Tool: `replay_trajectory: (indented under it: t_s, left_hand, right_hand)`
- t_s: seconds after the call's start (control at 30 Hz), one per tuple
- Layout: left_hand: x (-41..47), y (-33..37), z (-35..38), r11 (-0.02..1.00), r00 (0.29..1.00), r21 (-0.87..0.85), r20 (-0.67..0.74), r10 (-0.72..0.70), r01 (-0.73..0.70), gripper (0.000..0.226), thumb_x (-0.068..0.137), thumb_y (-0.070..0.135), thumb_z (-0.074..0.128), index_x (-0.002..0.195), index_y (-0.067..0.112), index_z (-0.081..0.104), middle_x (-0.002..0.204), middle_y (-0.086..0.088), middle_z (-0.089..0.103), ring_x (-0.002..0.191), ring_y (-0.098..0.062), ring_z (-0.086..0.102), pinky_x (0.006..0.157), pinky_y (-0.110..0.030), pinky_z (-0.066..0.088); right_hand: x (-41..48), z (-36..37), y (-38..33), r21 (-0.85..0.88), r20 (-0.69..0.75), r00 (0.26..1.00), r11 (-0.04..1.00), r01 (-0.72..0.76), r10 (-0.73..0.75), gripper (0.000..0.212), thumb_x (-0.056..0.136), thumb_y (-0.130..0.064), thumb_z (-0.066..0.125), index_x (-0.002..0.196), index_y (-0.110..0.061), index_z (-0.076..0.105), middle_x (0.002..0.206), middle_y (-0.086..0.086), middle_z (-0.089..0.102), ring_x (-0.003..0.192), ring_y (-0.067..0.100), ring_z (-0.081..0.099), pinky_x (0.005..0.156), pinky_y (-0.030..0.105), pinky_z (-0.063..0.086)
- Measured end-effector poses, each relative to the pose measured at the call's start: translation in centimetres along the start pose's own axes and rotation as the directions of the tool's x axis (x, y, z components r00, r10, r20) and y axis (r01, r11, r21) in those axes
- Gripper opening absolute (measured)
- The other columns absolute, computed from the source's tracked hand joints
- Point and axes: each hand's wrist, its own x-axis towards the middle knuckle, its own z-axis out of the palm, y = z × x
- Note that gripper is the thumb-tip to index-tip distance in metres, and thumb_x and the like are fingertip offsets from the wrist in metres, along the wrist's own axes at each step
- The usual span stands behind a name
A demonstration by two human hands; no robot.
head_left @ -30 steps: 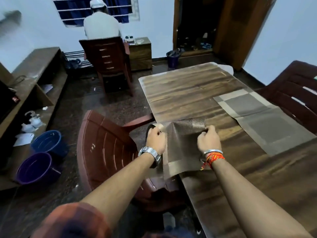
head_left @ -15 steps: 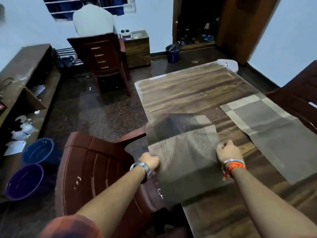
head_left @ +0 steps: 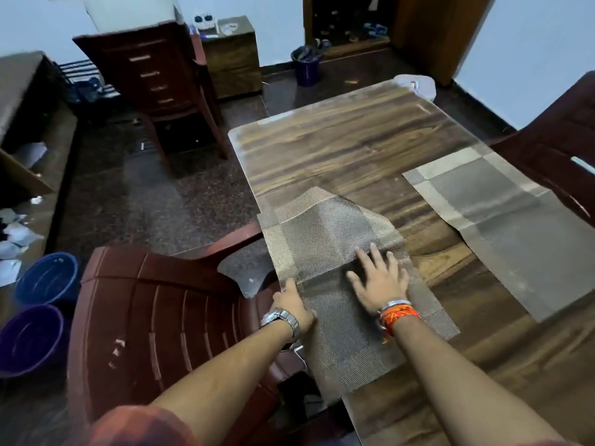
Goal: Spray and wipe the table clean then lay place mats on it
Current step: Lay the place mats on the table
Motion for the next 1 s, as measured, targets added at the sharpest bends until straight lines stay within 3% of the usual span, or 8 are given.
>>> replay_trajectory:
  t_s: [0.1, 0.2, 0.43, 0.73, 0.8, 0.87, 0.93, 1.0]
  left_hand:
    - [-0.4, -0.8, 0.4, 1.000, 1.000, -0.001, -0.025, -0.008, 0.008, 0.055, 0.074, 0.014, 0.062, 0.120, 0.024, 0.034, 0.097, -0.007, 0.057, 0.082, -0.025, 0.063, 0.075, -0.041, 0.059]
    - [-1.1, -1.7, 0.5, 0.989, 0.990, 0.055, 0.030, -0.137, 0.135, 0.058, 0.072, 0.016, 0.071, 0.116, 0.021, 0.034, 0.100, -0.005, 0.053, 0.087, -0.024, 0.058, 0.074, -0.032, 0.054]
    - [-0.7, -1.9, 1.1, 0.980, 0.995, 0.181, 0.039, -0.090, 0.082, 0.054, 0.074, 0.027, 0.066, 0.116, 0.019, 0.033, 0.093, -0.005, 0.056, 0.085, -0.024, 0.063, 0.072, -0.035, 0.057]
    - [0.6, 0.1, 1.1, 0.997, 0.999, 0.077, 0.051, -0.004, 0.000, 0.053, 0.076, 0.037, 0.061, 0.117, 0.022, 0.031, 0.106, -0.011, 0.060, 0.086, -0.029, 0.064, 0.078, -0.041, 0.058]
    - [0.8, 0.6, 1.2, 0.988, 0.999, 0.152, 0.051, -0.010, 0.002, 0.067, 0.078, 0.047, 0.063, 0.130, 0.024, 0.029, 0.135, -0.024, 0.043, 0.109, -0.037, 0.057, 0.092, -0.045, 0.051]
    - [0.7, 1.0, 1.3, 0.959, 0.999, 0.282, 0.048, 0.009, -0.022, 0.088, 0.077, 0.060, 0.064, 0.146, 0.036, 0.016, 0.156, -0.027, -0.004, 0.139, -0.046, 0.022, 0.110, -0.051, 0.034]
    - [0.8, 1.2, 1.7, 0.924, 0.992, 0.364, 0.082, 0.091, -0.115, 0.102, 0.071, 0.072, 0.063, 0.149, 0.049, 0.000, 0.156, -0.014, -0.028, 0.144, -0.042, -0.013, 0.115, -0.054, 0.015]
    - [1.2, 1.3, 2.1, 0.905, 0.983, 0.389, 0.129, 0.134, -0.174, 0.112, 0.064, 0.079, 0.063, 0.146, 0.054, -0.009, 0.155, -0.009, -0.033, 0.142, -0.040, -0.025, 0.116, -0.054, 0.007]
  right_hand:
    - [-0.2, 0.7, -1.0, -0.002, 0.165, 0.986, 1.000, -0.015, 0.015, 0.066, 0.086, -0.075, 0.035, 0.146, -0.059, 0.012, 0.163, -0.014, -0.007, 0.149, 0.037, -0.008, 0.110, 0.071, 0.007]
    - [-1.9, 2.7, -0.8, -0.105, 0.263, 0.965, 0.994, 0.041, -0.012, 0.074, 0.079, -0.085, 0.028, 0.144, -0.062, 0.002, 0.161, -0.014, -0.019, 0.146, 0.040, -0.021, 0.104, 0.078, 0.001]
    - [-4.3, 4.7, -0.4, -0.127, 0.202, 0.977, 0.991, -0.038, 0.064, 0.079, 0.075, -0.089, 0.019, 0.141, -0.062, -0.016, 0.157, -0.013, -0.031, 0.143, 0.038, -0.030, 0.098, 0.083, -0.005]
    - [-0.4, 3.4, 0.5, -0.092, 0.211, 0.974, 0.994, -0.065, 0.083, 0.079, 0.075, -0.089, 0.019, 0.138, -0.063, -0.020, 0.156, -0.012, -0.035, 0.140, 0.038, -0.036, 0.096, 0.084, -0.010]
    - [0.4, 3.1, 0.5, -0.100, 0.210, 0.975, 0.993, -0.055, 0.075, 0.079, 0.075, -0.089, 0.020, 0.139, -0.063, -0.019, 0.156, -0.011, -0.035, 0.141, 0.038, -0.035, 0.096, 0.083, -0.010]
    - [1.0, 2.8, 0.6, -0.110, 0.205, 0.977, 0.993, -0.042, 0.064, 0.078, 0.075, -0.089, 0.020, 0.139, -0.064, -0.018, 0.156, -0.008, -0.035, 0.142, 0.038, -0.034, 0.097, 0.083, -0.010]
    - [1.5, 2.8, 0.7, -0.121, 0.183, 0.981, 0.992, -0.040, 0.061, 0.078, 0.075, -0.089, 0.020, 0.139, -0.064, -0.017, 0.157, -0.006, -0.034, 0.142, 0.037, -0.033, 0.097, 0.082, -0.010]
    - [1.9, 2.9, 0.8, -0.124, 0.166, 0.984, 0.991, -0.044, 0.064, 0.078, 0.074, -0.090, 0.021, 0.139, -0.065, -0.015, 0.157, -0.005, -0.034, 0.142, 0.037, -0.033, 0.097, 0.082, -0.009]
